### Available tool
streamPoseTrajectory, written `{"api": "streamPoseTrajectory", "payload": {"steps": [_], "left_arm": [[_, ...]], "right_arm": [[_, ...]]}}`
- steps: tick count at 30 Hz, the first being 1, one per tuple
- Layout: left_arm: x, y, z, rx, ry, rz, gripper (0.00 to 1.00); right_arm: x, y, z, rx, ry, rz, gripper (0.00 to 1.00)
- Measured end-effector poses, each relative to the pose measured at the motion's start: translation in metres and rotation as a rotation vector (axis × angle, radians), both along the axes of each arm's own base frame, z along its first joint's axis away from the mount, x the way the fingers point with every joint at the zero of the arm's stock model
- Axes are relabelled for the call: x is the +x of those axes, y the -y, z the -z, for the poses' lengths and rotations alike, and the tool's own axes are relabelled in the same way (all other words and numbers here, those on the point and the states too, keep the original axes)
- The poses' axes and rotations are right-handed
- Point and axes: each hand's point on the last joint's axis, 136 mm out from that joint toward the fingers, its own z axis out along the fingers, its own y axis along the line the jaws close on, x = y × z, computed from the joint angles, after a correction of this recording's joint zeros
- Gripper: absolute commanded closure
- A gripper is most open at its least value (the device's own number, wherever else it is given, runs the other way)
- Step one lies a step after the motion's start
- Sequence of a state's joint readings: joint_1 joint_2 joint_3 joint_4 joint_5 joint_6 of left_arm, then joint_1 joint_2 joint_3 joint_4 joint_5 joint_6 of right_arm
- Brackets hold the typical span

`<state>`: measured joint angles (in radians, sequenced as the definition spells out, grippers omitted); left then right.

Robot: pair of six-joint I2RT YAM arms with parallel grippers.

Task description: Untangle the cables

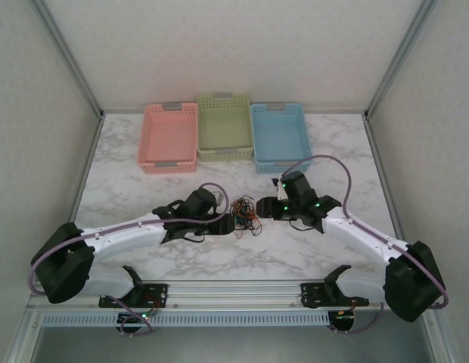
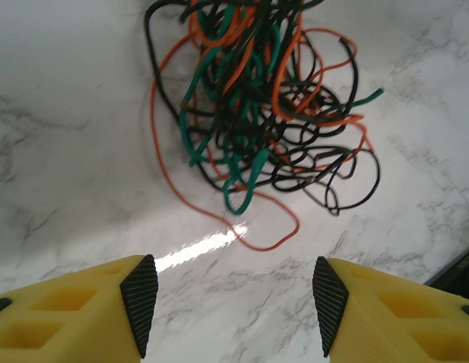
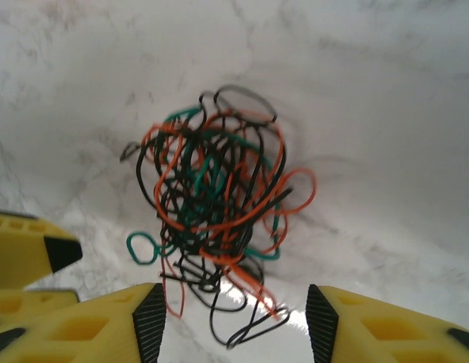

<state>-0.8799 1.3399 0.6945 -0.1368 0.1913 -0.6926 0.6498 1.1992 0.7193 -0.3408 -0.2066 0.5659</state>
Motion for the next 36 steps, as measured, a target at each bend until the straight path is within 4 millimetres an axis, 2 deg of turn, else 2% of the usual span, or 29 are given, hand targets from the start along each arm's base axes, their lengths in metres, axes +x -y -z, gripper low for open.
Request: {"api": "streamPoseTrajectory", "payload": {"steps": [6,13,18,30,33,36], "left_arm": [[0.009,0.014,0.005,-0.018,-0.008,-0.004,0.44],[0.014,0.021,0.016,-0.004,-0.026,-0.006,0.48],[0.016,0.023,0.022,0.007,-0.035,-0.006,0.49],[0.016,0.023,0.022,0.006,-0.034,-0.006,0.5],[0.017,0.024,0.021,0.003,-0.031,-0.006,0.5],[0.017,0.024,0.021,0.002,-0.031,-0.006,0.52]], "right_arm": [[-0.016,-0.009,0.014,-0.01,-0.093,0.03,0.53],[-0.032,-0.021,0.032,-0.049,-0.162,0.037,0.65],[-0.033,-0.02,0.047,-0.091,-0.196,0.069,0.66],[-0.032,-0.014,0.058,-0.122,-0.214,0.126,0.7],[-0.032,-0.013,0.06,-0.123,-0.22,0.138,0.72],[-0.033,-0.011,0.062,-0.128,-0.226,0.148,0.82]]}}
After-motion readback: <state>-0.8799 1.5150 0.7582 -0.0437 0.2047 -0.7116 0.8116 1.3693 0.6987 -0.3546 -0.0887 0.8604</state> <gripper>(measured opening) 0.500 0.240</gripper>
